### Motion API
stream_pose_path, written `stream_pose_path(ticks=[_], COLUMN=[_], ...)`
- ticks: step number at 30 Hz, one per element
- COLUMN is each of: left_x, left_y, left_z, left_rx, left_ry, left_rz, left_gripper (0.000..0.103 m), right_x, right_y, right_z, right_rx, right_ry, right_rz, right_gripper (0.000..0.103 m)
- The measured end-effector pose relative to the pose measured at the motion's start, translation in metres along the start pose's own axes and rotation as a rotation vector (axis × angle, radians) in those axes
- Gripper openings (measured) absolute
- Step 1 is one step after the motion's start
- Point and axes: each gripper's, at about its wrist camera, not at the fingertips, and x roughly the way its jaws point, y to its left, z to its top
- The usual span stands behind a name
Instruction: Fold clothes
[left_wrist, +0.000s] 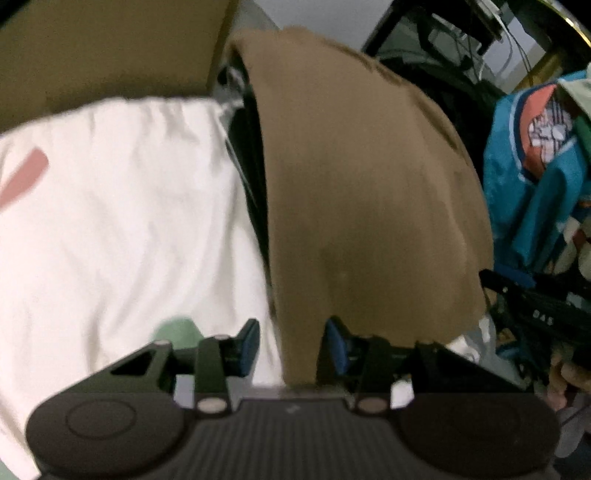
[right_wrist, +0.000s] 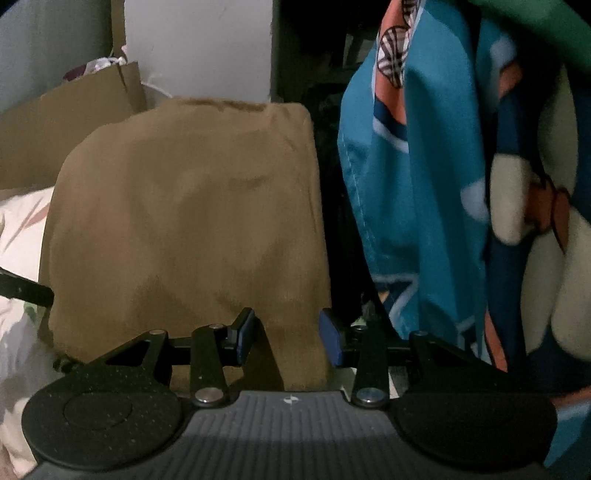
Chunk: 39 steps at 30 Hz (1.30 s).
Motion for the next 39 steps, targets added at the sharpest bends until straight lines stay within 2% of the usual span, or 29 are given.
stream_pose_path(ticks=[3,8,10,12,14,16,17,19,22,25,34,39], left_x=[0.004,-0.007,-0.016,-0.028,-0.039,-0.052,-0.058,-0.068,-0.086,-0.103,-0.188,-0.237], left_y=[0.002,0.006,0.006,0.005,0.004,0.004,0.006,0.010,0.015,0.020,0.033,0.032], left_z=[-0.009,-0.013,-0.014,-0.013,-0.011,-0.011,-0.011,-0.011,-0.010,-0.006,0.004,0.004], left_rx=[-0.012,-0.038,-0.031,-0.024,-0.001,0.011,-0.005,-0.036,-0.077,-0.131,-0.239,-0.284], left_ry=[0.031,0.072,0.081,0.078,0.064,0.044,0.045,0.048,0.064,0.069,0.046,0.042], left_rz=[-0.020,-0.032,-0.020,0.003,0.067,0.141,0.155,0.181,0.234,0.263,0.347,0.403], left_gripper=[0.023,0.018,0.020,0.032,0.061,0.075,0.080,0.083,0.094,0.098,0.103,0.103], right_x=[-0.001,-0.012,-0.017,-0.023,-0.029,-0.034,-0.036,-0.041,-0.052,-0.063,-0.094,-0.120], right_y=[0.001,0.007,0.010,0.012,0.015,0.016,0.018,0.022,0.025,0.027,0.033,0.041], right_z=[-0.008,-0.003,0.001,0.006,0.014,0.020,0.024,0.031,0.041,0.051,0.100,0.132], right_rx=[0.000,0.050,0.076,0.101,0.124,0.156,0.166,0.188,0.224,0.248,0.266,0.256], right_ry=[0.032,0.068,0.080,0.090,0.095,0.111,0.120,0.140,0.168,0.196,0.263,0.279], right_rz=[-0.007,0.008,0.018,0.016,-0.003,0.010,0.017,0.022,0.031,0.033,0.063,0.108], right_gripper=[0.044,0.041,0.041,0.042,0.046,0.055,0.058,0.076,0.085,0.092,0.094,0.095])
